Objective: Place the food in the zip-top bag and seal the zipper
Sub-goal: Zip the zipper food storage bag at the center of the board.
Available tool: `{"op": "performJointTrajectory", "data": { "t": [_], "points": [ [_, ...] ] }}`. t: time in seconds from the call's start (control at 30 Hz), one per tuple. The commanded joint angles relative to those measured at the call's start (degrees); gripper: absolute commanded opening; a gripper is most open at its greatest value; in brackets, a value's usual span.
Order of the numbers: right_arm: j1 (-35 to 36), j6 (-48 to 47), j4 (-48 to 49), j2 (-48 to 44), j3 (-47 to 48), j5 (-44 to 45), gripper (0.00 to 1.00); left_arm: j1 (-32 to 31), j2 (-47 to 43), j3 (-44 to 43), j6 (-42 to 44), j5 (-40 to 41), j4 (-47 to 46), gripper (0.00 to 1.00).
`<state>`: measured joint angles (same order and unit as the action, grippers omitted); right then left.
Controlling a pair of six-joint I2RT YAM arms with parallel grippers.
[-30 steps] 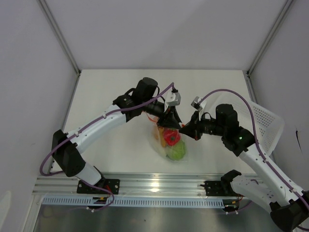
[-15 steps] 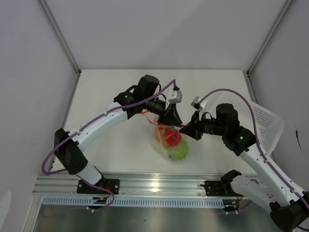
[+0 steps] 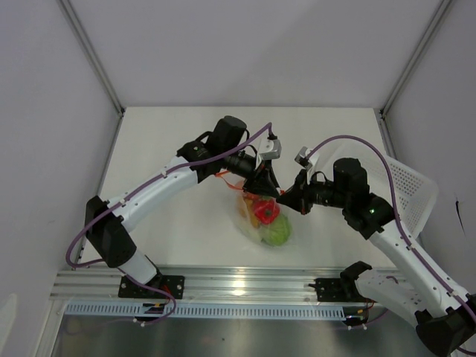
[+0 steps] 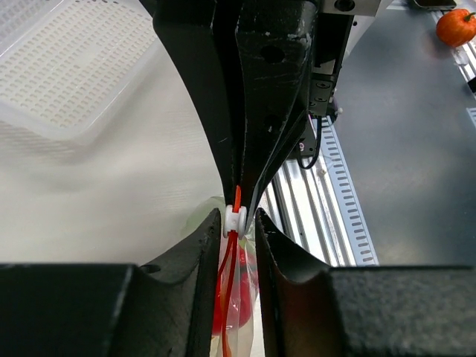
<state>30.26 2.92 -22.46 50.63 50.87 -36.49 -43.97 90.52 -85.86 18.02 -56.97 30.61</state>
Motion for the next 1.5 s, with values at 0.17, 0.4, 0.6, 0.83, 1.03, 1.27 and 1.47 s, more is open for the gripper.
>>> {"op": "performJointTrajectory", "data": {
  "t": [0.17, 0.4, 0.6, 0.83, 1.03, 1.27, 1.47],
  "points": [
    [-0.20, -1.33, 1.37, -0.09, 3.53, -0.95, 0.00, 0.28, 0.53, -2.20, 0.79, 0.54, 0.76, 0.01],
    [-0.29, -2.65, -2.50, 0.43, 4.24, 0.54, 0.49, 0.37, -1.57, -1.24, -0.53, 3.27, 0.94, 0.00],
    [-0.20, -2.57, -1.19, 0.95, 3.10, 0.28, 0.58, 0.46, -2.54, -1.23, -1.41, 2.83, 0.24, 0.01],
    [0.15, -0.81, 3.20, 2.54, 0.72, 0.28, 0.52, 0.55, -3.16, -1.85, -2.20, 1.78, -0.02, 0.01],
    [0.15, 1.65, 8.65, 4.21, -2.43, 0.27, 0.01, 0.55, -3.42, -1.76, -1.94, 1.77, 0.41, 0.01],
    [-0.03, 4.64, 11.38, 1.85, -3.15, 4.40, 0.00, 0.90, -2.81, -0.62, -1.23, 3.97, 2.08, 0.01],
    [-1.17, 8.32, 13.14, -3.69, -5.60, 8.80, 0.00, 2.39, -5.00, 5.44, -2.90, 6.25, -1.16, 0.01]
  ]
}}
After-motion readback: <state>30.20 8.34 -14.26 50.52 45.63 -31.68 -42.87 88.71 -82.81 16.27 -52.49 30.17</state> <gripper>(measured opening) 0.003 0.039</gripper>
